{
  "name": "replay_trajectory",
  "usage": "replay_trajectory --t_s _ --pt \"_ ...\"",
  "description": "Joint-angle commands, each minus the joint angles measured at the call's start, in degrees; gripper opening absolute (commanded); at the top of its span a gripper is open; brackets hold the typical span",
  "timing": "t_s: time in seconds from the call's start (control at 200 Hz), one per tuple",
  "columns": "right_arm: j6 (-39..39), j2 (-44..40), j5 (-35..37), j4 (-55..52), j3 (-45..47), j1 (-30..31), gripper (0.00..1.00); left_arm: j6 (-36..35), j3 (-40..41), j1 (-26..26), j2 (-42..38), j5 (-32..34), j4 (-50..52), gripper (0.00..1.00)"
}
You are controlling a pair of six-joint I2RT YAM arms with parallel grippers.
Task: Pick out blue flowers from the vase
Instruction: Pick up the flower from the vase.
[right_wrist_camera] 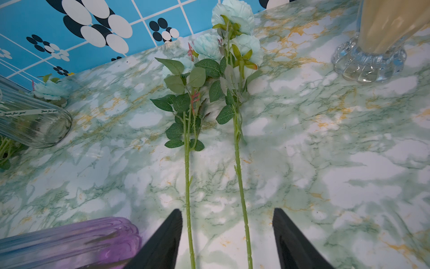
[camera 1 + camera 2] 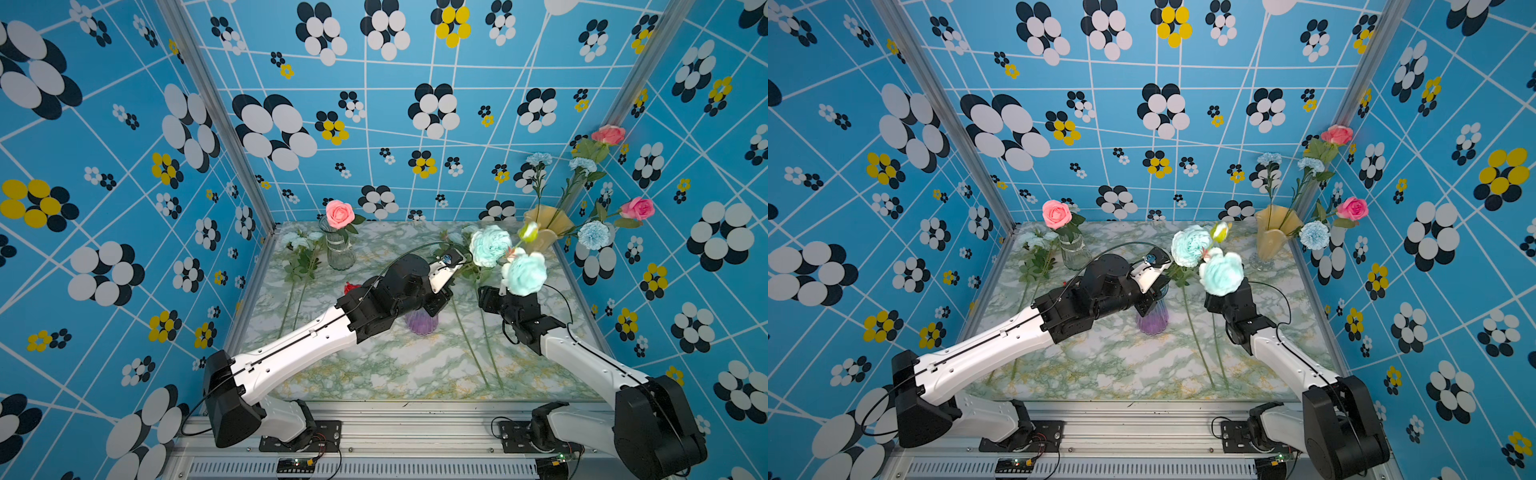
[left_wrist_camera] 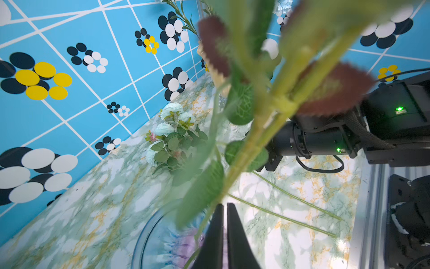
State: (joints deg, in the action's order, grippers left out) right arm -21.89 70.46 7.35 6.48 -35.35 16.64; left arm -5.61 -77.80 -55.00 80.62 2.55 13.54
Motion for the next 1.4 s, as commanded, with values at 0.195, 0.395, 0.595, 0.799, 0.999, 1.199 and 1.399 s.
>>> replay_trajectory --t_s 0.195,0.395,0.595,0.799,0.999,1.199,1.399 --pt "0.26 0.28 -0.41 0.20 -0.67 0.03 0.65 -0.50 -7.36 3.40 1.06 -2.38 -0.01 0.00" --pt "0.35 0.82 -0.63 -0.15 -1.10 0.03 0.65 1.11 -14.26 6.70 3.44 -7.67 4.55 0.06" --pt "0.43 1.00 -0.83 -0.11 -1.25 0.04 0.65 -1.05 -12.15 6.27 4.47 -10.38 6.13 0.48" --pt "0.62 1.61 -1.16 -0.51 -1.89 0.01 0.64 -2.29 -6.04 4.94 2.45 -7.68 6.07 0.65" --pt "0.55 1.97 -1.35 -0.77 -2.09 0.05 0.64 -3.60 -2.86 2.96 1.90 -4.27 7.33 0.75" --pt "0.66 2.31 -1.41 -0.92 -2.38 0.05 0.64 -3.69 -2.33 0.96 2.97 -4.37 6.59 0.77" --pt "0.71 1.97 -1.30 -0.77 -2.08 0.03 0.64 -4.09 -5.31 0.08 5.72 -5.53 5.88 0.77"
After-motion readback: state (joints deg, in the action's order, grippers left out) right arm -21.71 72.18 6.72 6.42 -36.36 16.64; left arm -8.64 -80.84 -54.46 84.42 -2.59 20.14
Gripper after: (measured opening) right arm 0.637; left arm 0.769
